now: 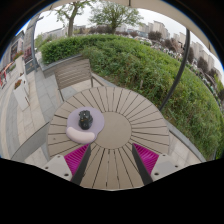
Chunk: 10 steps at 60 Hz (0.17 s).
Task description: Arrange mouse
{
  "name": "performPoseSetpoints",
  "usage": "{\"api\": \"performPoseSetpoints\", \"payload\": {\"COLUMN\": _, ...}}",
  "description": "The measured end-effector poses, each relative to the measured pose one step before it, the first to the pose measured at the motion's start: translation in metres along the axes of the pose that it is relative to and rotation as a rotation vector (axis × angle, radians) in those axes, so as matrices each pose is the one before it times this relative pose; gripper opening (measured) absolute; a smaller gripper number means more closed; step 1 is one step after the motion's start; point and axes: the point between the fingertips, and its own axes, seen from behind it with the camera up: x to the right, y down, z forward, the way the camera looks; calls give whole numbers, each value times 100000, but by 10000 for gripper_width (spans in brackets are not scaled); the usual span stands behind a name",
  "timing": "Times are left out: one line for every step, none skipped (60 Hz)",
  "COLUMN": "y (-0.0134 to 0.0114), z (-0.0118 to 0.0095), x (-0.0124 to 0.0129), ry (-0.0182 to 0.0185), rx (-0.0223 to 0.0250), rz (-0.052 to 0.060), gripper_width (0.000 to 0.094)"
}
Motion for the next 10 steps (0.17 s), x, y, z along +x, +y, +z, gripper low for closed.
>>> {"api": "performPoseSetpoints", "payload": {"y": 44, "z": 66, "x": 156, "ry": 617, "rx": -167, "rz": -92, "gripper_width": 849}}
{"api": "performPoseSetpoints", "payload": {"y": 47, "z": 44, "x": 68, "ry": 374, "rx": -203, "rz": 166, "gripper_width": 848}}
{"api": "performPoseSetpoints", "payload": {"y": 70, "z": 49, "x": 38, "ry": 284, "rx": -202, "rz": 293, "gripper_width": 848}}
{"api": "performPoseSetpoints", "payload": {"y": 63, "z": 13, "x": 31, "ry": 290, "rx": -134, "rz": 329, "gripper_width": 849}}
{"api": "performPoseSetpoints", "payload": {"y": 61, "z": -16, "x": -28, "ry": 197, "rx": -36, "rz": 264, "gripper_width": 849}}
{"api": "performPoseSetpoints", "payload": {"y": 64, "z": -45, "x": -218, "ry": 12, "rx": 10, "rz": 161, "gripper_width": 849}}
{"api": "performPoseSetpoints", "payload": {"y": 52, "z": -42, "x": -196, "ry": -602, "rx": -161, "rz": 441, "gripper_width": 848}}
{"api": "performPoseSetpoints", "payload": {"y": 122, "z": -9, "x": -263, "ry": -941, "rx": -274, "rz": 578, "gripper_width": 850}}
{"api": "performPoseSetpoints", "payload": {"y": 123, "z": 2, "x": -265, "ry": -972, "rx": -264, "rz": 652, "gripper_width": 849}}
{"api": "performPoseSetpoints", "payload": {"y": 68, "z": 11, "x": -241, "ry": -786, "rx": 4, "rz": 643, "gripper_width": 849}}
